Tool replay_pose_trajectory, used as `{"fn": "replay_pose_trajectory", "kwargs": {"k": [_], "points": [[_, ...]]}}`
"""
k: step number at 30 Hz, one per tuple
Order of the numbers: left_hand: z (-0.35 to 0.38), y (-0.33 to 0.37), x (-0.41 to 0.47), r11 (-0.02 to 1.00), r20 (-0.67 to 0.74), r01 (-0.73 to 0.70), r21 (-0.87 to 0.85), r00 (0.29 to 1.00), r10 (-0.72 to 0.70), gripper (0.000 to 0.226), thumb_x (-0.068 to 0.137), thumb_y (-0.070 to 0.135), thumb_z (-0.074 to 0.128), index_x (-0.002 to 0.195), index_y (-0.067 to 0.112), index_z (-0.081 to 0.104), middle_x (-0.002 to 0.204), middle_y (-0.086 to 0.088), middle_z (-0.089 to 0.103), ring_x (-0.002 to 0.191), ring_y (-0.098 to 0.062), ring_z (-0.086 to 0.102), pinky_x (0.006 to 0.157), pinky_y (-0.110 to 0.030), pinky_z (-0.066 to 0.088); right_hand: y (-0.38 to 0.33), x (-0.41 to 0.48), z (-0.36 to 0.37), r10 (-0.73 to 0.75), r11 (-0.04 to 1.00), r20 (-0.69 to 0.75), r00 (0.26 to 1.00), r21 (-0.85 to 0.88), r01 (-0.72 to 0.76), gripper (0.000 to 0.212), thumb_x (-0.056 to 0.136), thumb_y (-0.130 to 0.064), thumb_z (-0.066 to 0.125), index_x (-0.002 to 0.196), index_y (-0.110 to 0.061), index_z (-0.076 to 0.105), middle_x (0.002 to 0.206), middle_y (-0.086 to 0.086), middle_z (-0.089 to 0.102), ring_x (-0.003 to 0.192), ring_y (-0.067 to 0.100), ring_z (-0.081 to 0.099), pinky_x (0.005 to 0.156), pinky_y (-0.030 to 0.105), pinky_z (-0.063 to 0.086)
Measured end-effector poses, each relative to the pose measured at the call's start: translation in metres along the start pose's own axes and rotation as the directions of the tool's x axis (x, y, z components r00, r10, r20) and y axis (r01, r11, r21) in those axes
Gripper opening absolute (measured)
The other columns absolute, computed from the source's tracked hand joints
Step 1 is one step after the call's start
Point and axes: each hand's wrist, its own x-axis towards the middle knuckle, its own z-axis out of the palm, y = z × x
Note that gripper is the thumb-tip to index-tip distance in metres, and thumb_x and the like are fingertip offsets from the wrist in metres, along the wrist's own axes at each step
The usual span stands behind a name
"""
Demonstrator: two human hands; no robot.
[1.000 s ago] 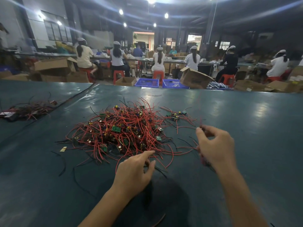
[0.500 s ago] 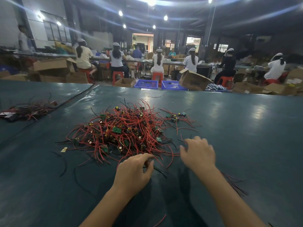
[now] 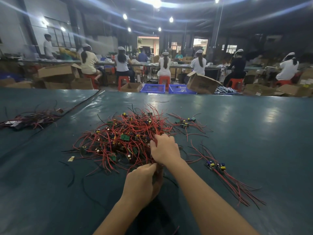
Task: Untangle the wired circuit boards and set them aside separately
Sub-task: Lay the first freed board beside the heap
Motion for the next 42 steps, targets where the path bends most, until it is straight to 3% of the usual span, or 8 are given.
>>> {"fn": "replay_pose_trajectory", "kwargs": {"k": [5,12,16,20,27,30,36,42], "points": [[0.002,-0.002,0.001,1.000,0.024,0.029,0.005,0.999,-0.030,0.028,0.095,0.042,0.043,0.103,0.026,0.065,0.095,0.009,0.067,0.087,-0.017,0.061,0.070,-0.037,0.049,0.007,-0.012,-0.001,0.061,0.934,-0.146,0.987,0.358,-0.005,0.037,0.096,-0.040,0.054,0.093,-0.010,0.075,0.090,0.006,0.073,0.088,0.025,0.064,0.081,0.036,0.052],[0.002,0.006,-0.001,0.997,0.028,0.059,-0.057,0.998,-0.058,0.026,0.094,0.040,0.047,0.108,0.032,0.068,0.100,0.013,0.069,0.090,-0.010,0.064,0.077,-0.030,0.051,-0.001,-0.014,-0.014,-0.109,0.979,-0.650,0.752,0.061,0.194,0.027,0.093,-0.028,0.060,0.114,-0.012,0.068,0.122,0.008,0.057,0.110,0.026,0.053,0.093,0.040,0.043],[0.001,0.008,0.000,0.998,0.026,0.051,-0.034,0.998,-0.050,0.028,0.095,0.041,0.045,0.112,0.035,0.066,0.105,0.014,0.070,0.092,-0.011,0.064,0.079,-0.029,0.050,-0.010,0.002,-0.004,-0.013,0.983,-0.208,0.978,0.176,0.051,0.038,0.097,-0.038,0.048,0.128,-0.020,0.062,0.136,0.006,0.053,0.128,0.028,0.041,0.106,0.044,0.036],[0.000,0.003,-0.001,1.000,0.015,0.016,0.004,1.000,-0.016,0.031,0.097,0.044,0.039,0.108,0.029,0.064,0.099,0.010,0.068,0.090,-0.015,0.062,0.076,-0.035,0.048,-0.005,0.007,0.005,0.132,0.971,0.056,0.990,0.192,-0.141,0.045,0.100,-0.041,0.044,0.136,-0.016,0.056,0.141,0.008,0.051,0.135,0.033,0.034,0.108,0.047,0.033],[0.005,-0.002,-0.002,0.987,-0.021,0.045,-0.156,0.999,-0.049,0.023,0.092,0.037,0.053,0.106,0.029,0.069,0.091,0.010,0.071,0.080,-0.009,0.065,0.072,-0.030,0.053,-0.007,-0.012,-0.015,0.155,0.893,-0.535,0.831,0.436,0.114,0.025,0.097,-0.023,0.056,0.110,-0.011,0.074,0.118,0.001,0.070,0.112,0.022,0.058,0.102,0.036,0.038],[0.002,0.007,0.005,0.791,0.013,0.220,-0.571,0.966,-0.260,0.015,0.091,0.022,0.064,0.102,0.018,0.072,0.073,0.002,0.071,0.060,-0.010,0.063,0.056,-0.028,0.052,-0.009,-0.031,-0.030,0.051,0.814,-0.699,0.714,0.443,0.376,0.019,0.094,-0.015,0.060,0.093,-0.006,0.077,0.098,0.003,0.074,0.092,0.013,0.065,0.087,0.047,0.051],[-0.020,0.019,0.022,-0.147,0.393,0.365,-0.919,0.829,-0.399,0.048,0.079,0.044,0.054,0.108,0.007,0.064,0.089,-0.008,0.073,0.062,-0.015,0.066,0.046,-0.022,0.050,0.022,-0.080,-0.018,-0.047,0.740,-0.738,0.673,0.426,0.520,0.041,0.094,-0.028,0.055,0.061,-0.009,0.069,0.068,-0.007,0.067,0.065,0.013,0.062,0.063,0.046,0.050],[-0.022,0.021,0.018,-0.157,0.321,0.281,-0.947,0.847,-0.424,0.030,0.074,0.026,0.067,0.095,0.005,0.071,0.083,-0.008,0.071,0.059,-0.012,0.065,0.051,-0.021,0.053,0.052,-0.093,-0.011,0.010,0.835,-0.733,0.680,0.381,0.398,0.042,0.091,-0.036,0.056,0.058,-0.014,0.070,0.066,-0.012,0.068,0.065,0.015,0.062,0.073,0.053,0.046]]}}
